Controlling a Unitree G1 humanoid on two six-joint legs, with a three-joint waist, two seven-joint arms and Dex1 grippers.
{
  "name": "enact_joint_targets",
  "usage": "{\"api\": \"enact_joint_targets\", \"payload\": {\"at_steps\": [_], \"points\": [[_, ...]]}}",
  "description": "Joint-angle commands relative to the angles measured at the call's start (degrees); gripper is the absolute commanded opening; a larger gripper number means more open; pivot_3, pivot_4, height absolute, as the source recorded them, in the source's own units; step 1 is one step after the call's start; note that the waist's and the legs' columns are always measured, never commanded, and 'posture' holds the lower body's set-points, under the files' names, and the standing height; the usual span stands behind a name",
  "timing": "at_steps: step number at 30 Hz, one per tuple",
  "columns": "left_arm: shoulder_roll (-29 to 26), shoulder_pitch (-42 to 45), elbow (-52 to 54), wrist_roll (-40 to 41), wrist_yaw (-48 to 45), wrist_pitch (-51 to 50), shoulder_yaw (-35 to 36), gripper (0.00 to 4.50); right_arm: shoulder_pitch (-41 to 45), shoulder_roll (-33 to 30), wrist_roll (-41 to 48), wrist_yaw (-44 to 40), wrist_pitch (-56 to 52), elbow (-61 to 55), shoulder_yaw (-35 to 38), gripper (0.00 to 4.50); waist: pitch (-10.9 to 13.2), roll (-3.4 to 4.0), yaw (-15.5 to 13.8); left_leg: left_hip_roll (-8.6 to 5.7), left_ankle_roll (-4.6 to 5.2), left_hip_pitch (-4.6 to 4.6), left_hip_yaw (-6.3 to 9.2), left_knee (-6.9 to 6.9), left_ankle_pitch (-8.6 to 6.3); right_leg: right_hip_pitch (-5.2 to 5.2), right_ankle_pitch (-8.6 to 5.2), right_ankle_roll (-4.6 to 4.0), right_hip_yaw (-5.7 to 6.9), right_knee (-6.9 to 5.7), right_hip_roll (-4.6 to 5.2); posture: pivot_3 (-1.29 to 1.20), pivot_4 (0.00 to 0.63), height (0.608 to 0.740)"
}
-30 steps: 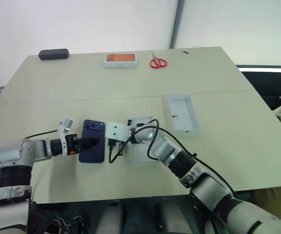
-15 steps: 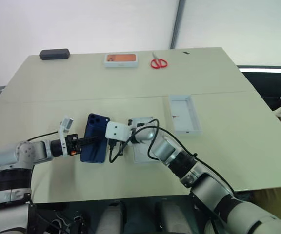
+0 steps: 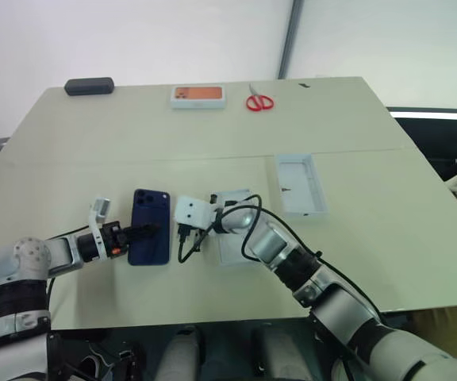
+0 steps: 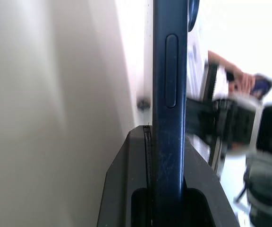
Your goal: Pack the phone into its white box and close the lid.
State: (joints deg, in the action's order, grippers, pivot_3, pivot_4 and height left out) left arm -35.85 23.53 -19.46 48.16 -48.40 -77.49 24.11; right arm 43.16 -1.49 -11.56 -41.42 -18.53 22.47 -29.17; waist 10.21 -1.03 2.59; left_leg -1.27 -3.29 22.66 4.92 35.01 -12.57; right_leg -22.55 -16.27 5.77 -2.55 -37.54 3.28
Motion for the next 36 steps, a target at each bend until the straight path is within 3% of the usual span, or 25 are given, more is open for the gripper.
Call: {"api": "enact_joint_targets", "payload": {"at_steps": [1,3,5,7,10,17,20,24,36], "points": [[0.5,1.4,1.0,3.9,1.2,-2.3,4.8,0.03,0.2,1.2,7.6,-1.5,-0.9,-5.8,7.2,0.00,0.0,-0.01,0.0,-0.01,-0.01,0.12,0.00,0.01,0.00,-0.10,0.01,0.01,0.00,0.00,0.03,0.00,0.150,0.740],[1.7,1.7,0.9,5.3,2.8,-3.7,7.0,0.03,-0.7,1.3,13.3,-4.3,-2.9,-9.3,11.1,0.00,0.0,-0.03,0.0,-0.02,-0.02,0.49,0.00,0.04,0.01,-0.46,0.02,0.01,0.01,-0.01,0.07,0.00,0.150,0.740],[2.6,1.5,1.3,6.1,4.0,-4.5,8.3,0.00,-1.4,1.4,20.5,-7.1,-8.1,-13.6,15.3,0.54,0.0,-0.03,-0.1,-0.02,-0.04,0.81,0.01,0.06,0.02,-0.81,0.03,0.01,0.01,-0.03,0.09,0.00,0.150,0.740],[3.8,1.1,2.4,6.4,5.5,-4.0,9.4,0.00,-2.5,-1.5,22.5,-9.7,-11.5,-17.4,15.3,1.32,0.0,-0.03,-0.1,-0.02,-0.04,0.86,0.01,0.01,0.02,-0.85,0.03,0.01,0.02,0.00,0.12,0.00,0.150,0.740],[4.9,0.5,4.6,7.2,6.3,-3.6,9.6,0.00,-6.0,-8.5,22.9,-15.3,-10.9,-22.5,12.5,2.89,0.0,-0.04,-0.1,-0.04,-0.04,0.85,-0.03,0.01,0.02,-0.84,0.03,0.01,0.02,0.00,0.16,0.00,0.150,0.740],[5.6,-0.2,7.3,8.9,7.2,-3.6,9.7,0.00,-13.2,-23.4,24.4,-25.8,-6.9,-31.9,10.2,2.89,0.2,-0.14,0.0,-0.08,-0.04,0.85,-0.05,0.09,0.02,-0.78,0.03,0.01,0.06,0.01,0.18,0.00,0.150,0.740],[5.8,-0.4,7.9,9.3,7.4,-3.8,9.5,0.00,-14.9,-26.3,25.5,-27.6,-7.1,-32.8,10.2,2.89,0.2,-0.18,0.0,-0.02,-0.04,0.80,-0.06,0.08,0.02,-0.75,0.02,0.01,0.05,0.02,0.09,0.00,0.150,0.740],[6.0,-0.7,9.3,9.8,7.2,-3.7,8.7,0.00,-16.6,-30.8,19.3,-28.4,1.0,-31.3,6.7,2.89,0.2,-0.22,-0.2,-0.01,-0.04,0.81,-0.06,0.10,0.02,-0.74,0.02,0.01,0.05,0.02,0.09,0.00,0.150,0.740],[6.2,-0.6,10.1,10.0,7.6,-3.7,8.3,0.00,-17.3,-33.0,17.2,-29.3,4.2,-28.0,5.3,2.89,0.3,-0.31,-0.4,-0.05,-0.04,0.81,-0.06,0.15,0.03,-0.67,0.03,0.01,0.06,0.08,0.14,0.00,0.150,0.740]]}}
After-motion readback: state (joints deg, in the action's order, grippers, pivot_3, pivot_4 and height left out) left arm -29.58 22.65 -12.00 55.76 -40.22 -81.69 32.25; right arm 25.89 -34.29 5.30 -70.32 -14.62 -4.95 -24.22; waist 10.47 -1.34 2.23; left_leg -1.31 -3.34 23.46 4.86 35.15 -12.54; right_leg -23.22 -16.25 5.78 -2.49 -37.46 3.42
